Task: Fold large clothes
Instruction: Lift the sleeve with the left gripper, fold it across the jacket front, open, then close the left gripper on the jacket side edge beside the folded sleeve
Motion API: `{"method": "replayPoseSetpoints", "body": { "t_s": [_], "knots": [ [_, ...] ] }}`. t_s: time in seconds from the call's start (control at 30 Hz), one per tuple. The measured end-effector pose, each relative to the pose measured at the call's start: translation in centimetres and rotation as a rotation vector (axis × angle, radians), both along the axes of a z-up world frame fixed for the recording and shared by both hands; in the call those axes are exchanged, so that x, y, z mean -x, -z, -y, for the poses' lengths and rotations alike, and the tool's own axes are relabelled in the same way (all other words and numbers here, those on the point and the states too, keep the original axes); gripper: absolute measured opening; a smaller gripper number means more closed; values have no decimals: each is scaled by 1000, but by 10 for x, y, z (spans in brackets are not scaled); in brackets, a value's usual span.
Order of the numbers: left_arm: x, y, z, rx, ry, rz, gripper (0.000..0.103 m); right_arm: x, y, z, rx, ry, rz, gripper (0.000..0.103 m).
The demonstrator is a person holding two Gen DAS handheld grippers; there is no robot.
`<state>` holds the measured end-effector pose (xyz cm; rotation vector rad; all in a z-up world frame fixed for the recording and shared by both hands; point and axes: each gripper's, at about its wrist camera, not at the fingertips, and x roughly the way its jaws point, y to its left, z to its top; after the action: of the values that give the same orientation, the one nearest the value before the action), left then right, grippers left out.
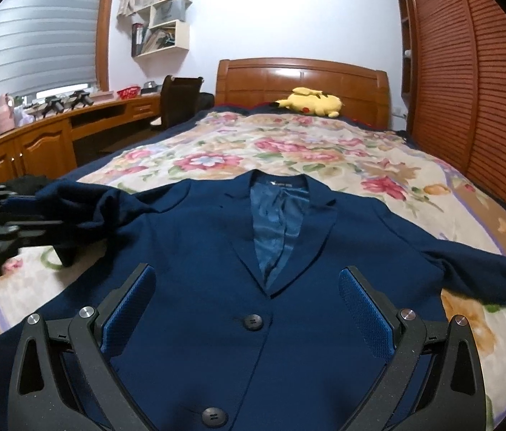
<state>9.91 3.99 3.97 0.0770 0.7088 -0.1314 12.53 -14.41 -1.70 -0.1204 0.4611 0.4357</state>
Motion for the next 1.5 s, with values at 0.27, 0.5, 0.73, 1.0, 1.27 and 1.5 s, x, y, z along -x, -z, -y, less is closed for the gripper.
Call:
{"method": "replayPoseSetpoints", "body": {
  "t_s": [0.27,0.5,0.73,1.0,1.27,1.5],
  "knots": [
    [41,-4,-19,36,-10,34,56,3,-1,-6,8,-17,6,103],
    [43,-8,-48,23,-83,63,57,6,1,-11,15,-34,4,103],
    [11,23,-89,26,-187,1,57,16,-1,-20,14,-72,8,103],
    [-33,63,-131,84,-281,-96,57,20,2,-30,30,-102,7,103],
    [-60,99,-144,132,-303,-197,57,19,4,-32,31,-100,1,103],
    [-74,86,-128,132,-247,-184,13,19,5,-33,33,-102,3,103]
  ]
}}
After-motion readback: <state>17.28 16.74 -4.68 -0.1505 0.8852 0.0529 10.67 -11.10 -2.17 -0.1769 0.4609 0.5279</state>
